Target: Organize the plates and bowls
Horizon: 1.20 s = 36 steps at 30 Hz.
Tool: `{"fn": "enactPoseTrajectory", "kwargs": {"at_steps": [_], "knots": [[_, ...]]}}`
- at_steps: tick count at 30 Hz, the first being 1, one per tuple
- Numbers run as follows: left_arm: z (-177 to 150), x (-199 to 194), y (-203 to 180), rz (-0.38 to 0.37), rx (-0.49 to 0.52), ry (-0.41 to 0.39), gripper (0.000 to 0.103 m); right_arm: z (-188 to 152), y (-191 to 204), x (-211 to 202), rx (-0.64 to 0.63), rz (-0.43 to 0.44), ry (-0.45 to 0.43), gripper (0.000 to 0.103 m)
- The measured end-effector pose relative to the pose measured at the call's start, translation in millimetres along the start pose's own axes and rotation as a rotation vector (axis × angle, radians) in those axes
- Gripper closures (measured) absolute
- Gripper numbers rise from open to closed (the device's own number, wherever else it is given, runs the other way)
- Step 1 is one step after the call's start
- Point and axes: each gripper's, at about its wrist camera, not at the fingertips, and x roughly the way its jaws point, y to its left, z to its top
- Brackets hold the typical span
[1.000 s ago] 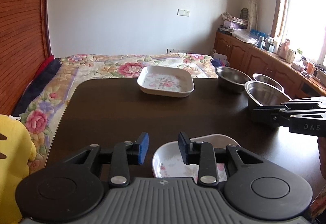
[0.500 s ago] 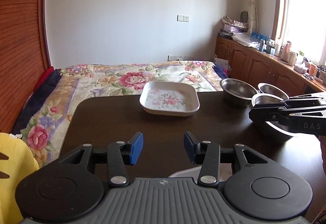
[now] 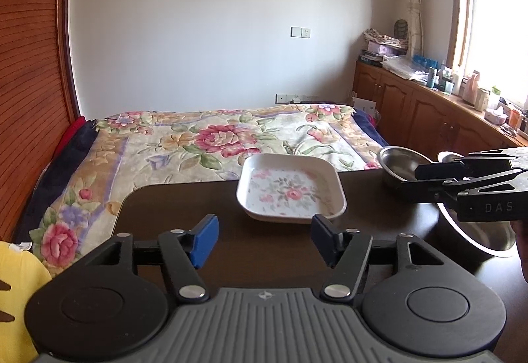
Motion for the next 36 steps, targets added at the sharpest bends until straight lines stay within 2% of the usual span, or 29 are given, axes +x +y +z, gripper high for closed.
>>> {"fn": "enactPoseTrajectory", "kwargs": {"at_steps": [7,11,20,23,31,36], "knots": [[15.1,30.7,9.2,0.010,0.002,0.019,0.029,14.6,-8.0,28.1,-0.015,-0.036,0.037,0.051],[22.4,47.1,11.5,0.009,0.007,0.035,0.029,21.2,-12.0,43.8,-0.004,-0.042,0.062,0.047],[37.1,84.3,15.4,0.006,0.019,0.067,0.030,32.3,-19.7,80.7,0.023,-0.060,0.137,0.046],[40.7,96.6,17.7,-0.001,0.019,0.085,0.033,32.1,-24.0,90.8,0.039,-0.065,0.164,0.046],[43.0,130.3,24.4,0.000,0.009,0.142,0.051,31.7,-36.1,114.0,0.094,-0.074,0.233,0.047],[42.7,148.2,29.4,-0.006,-0.008,0.171,0.056,30.5,-42.0,123.7,0.131,-0.072,0.268,0.048]]}}
